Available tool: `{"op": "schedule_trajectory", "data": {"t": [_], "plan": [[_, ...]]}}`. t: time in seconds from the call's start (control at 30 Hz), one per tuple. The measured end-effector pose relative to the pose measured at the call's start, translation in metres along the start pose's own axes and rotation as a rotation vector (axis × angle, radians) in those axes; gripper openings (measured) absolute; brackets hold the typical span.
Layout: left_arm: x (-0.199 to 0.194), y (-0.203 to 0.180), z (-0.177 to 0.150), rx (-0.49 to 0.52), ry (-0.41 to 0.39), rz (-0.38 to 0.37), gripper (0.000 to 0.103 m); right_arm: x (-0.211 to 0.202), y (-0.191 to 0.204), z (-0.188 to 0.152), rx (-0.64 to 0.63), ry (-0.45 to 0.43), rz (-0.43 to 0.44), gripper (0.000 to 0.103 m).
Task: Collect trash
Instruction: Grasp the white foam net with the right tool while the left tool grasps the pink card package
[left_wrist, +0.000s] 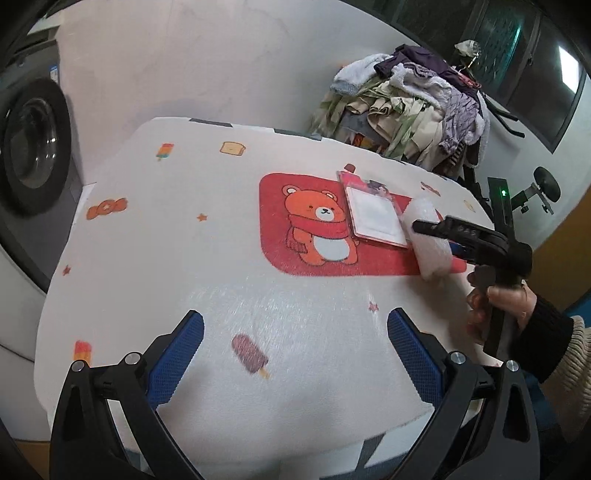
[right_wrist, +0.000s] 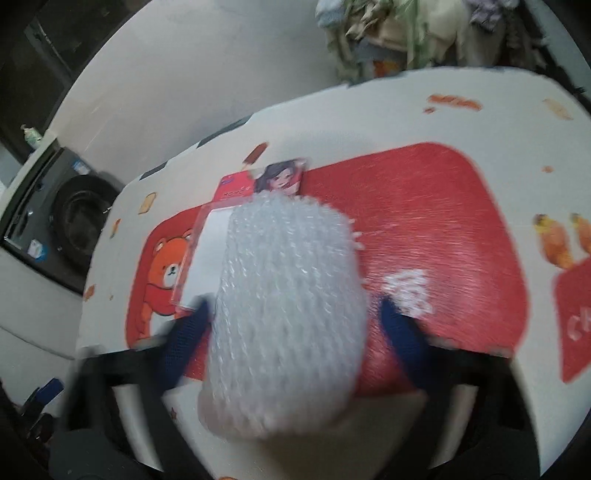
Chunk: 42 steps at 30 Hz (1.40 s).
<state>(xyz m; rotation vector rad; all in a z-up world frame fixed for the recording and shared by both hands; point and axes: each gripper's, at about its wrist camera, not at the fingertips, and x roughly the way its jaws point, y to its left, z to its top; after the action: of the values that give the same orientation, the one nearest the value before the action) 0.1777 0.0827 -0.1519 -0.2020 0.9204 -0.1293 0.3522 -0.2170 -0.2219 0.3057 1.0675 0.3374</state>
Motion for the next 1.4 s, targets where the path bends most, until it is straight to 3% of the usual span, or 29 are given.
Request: {"op": "schedule_trajectory", "data": {"t": [0.1, 0.2, 0.3, 0.4, 0.53, 0.63, 0.93, 1.2, 1.4], "plan": [[0.017, -0.014, 0.013, 0.038, 0.005, 0.021, 0.097, -0.011, 0.0, 0.001, -0.051, -0.041, 0.03, 0.05], [0.044, -0.034, 0.032, 0.068, 0.016, 0.018, 0.097, -0.035, -0.012, -0.001, -0.079, -0.127, -0.025, 0.05], [0.072, -0.065, 0.051, 0.123, 0.011, 0.003, 0.097, -0.054, -0.02, -0.008, -0.202, -0.234, -0.251, 0.05], [0.102, -0.1, 0.071, 0.181, 0.015, -0.008, 0.097, -0.059, -0.035, -0.014, -0.217, -0.272, -0.323, 0.05], [0.143, -0.133, 0.094, 0.211, 0.056, -0.006, 0.097, -0.058, -0.056, -0.015, -0.132, -0.279, -0.267, 0.05], [0.176, -0.156, 0.104, 0.275, 0.097, 0.052, 0.097, -0.054, -0.064, -0.015, -0.103, -0.253, -0.224, 0.05], [0.222, -0.164, 0.12, 0.26, 0.147, 0.192, 0.097, -0.057, -0.071, -0.02, -0.055, -0.253, -0.142, 0.05], [0.237, -0.144, 0.129, 0.108, 0.213, 0.1, 0.098, -0.055, -0.071, -0.021, -0.058, -0.247, -0.123, 0.05], [0.233, -0.156, 0.133, 0.153, 0.185, 0.123, 0.098, -0.056, -0.069, -0.023, -0.062, -0.25, -0.119, 0.05]]}}
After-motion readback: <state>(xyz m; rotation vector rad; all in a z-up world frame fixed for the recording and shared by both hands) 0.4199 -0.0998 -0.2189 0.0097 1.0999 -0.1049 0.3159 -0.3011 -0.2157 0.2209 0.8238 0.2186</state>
